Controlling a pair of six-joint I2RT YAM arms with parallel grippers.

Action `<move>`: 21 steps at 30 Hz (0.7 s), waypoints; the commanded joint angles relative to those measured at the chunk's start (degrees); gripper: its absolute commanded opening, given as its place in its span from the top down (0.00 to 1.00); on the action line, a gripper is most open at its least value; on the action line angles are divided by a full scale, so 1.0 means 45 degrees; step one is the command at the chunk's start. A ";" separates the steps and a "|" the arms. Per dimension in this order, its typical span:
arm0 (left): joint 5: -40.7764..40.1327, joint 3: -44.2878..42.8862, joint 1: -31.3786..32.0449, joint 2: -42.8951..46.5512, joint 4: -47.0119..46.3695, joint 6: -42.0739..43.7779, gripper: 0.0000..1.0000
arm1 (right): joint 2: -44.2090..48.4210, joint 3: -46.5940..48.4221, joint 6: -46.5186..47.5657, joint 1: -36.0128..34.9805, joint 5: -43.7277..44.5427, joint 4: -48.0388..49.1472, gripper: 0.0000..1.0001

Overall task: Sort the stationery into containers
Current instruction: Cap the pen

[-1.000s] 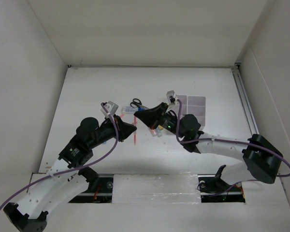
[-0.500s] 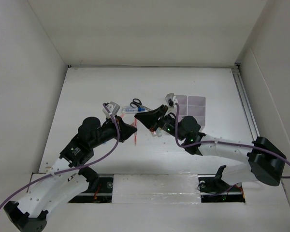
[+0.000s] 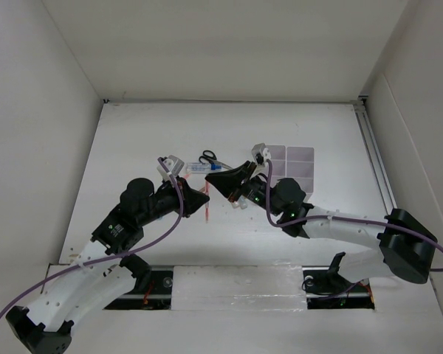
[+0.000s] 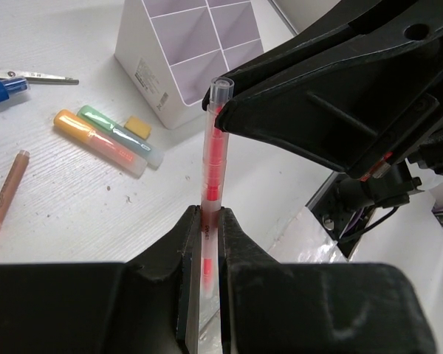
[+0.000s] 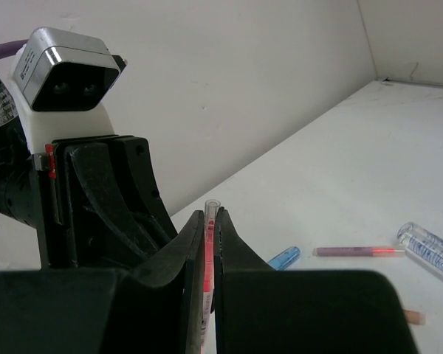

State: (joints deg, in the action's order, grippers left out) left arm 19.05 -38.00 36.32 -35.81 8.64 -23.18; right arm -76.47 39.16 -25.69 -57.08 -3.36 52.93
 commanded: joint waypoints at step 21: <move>-0.0385 -0.0775 -0.0121 0.0400 -0.1843 0.0151 1.00 | 0.0020 -0.0264 0.0202 -0.0343 -0.0876 -0.0687 0.61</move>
State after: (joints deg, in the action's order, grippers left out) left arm 17.91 -38.52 35.97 -34.81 6.24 -22.81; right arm -76.51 38.17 -25.30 -57.84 -4.99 50.94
